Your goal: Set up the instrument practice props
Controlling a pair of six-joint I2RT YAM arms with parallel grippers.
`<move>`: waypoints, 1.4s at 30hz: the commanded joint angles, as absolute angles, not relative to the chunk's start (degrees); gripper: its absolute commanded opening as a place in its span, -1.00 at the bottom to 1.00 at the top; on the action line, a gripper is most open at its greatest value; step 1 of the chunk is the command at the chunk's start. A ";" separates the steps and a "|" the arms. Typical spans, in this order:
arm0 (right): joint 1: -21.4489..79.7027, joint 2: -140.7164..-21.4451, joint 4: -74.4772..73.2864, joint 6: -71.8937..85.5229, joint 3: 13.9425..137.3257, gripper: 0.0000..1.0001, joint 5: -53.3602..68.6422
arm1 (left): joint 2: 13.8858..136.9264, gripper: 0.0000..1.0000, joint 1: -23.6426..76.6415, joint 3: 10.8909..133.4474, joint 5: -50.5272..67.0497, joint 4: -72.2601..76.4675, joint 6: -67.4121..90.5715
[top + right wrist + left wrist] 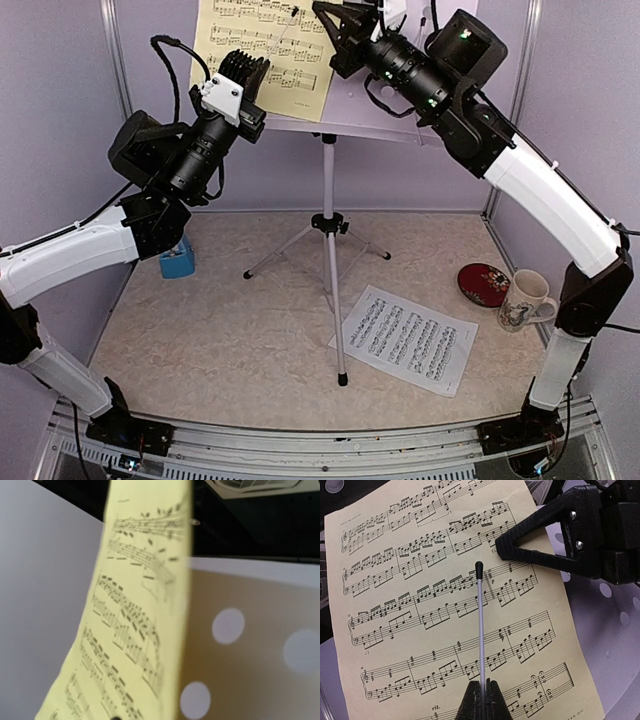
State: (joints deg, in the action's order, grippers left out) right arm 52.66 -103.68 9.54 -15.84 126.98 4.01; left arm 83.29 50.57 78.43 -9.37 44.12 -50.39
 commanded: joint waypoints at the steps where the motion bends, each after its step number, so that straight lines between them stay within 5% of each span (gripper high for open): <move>1: 52.29 -105.25 7.57 -20.51 130.73 -1.00 4.38 | 84.05 -1.00 51.77 78.95 -6.51 45.09 -50.08; 42: 52.24 -107.19 4.90 -28.42 133.42 -1.00 1.71 | 85.19 -1.00 51.93 78.93 -8.41 46.48 -50.81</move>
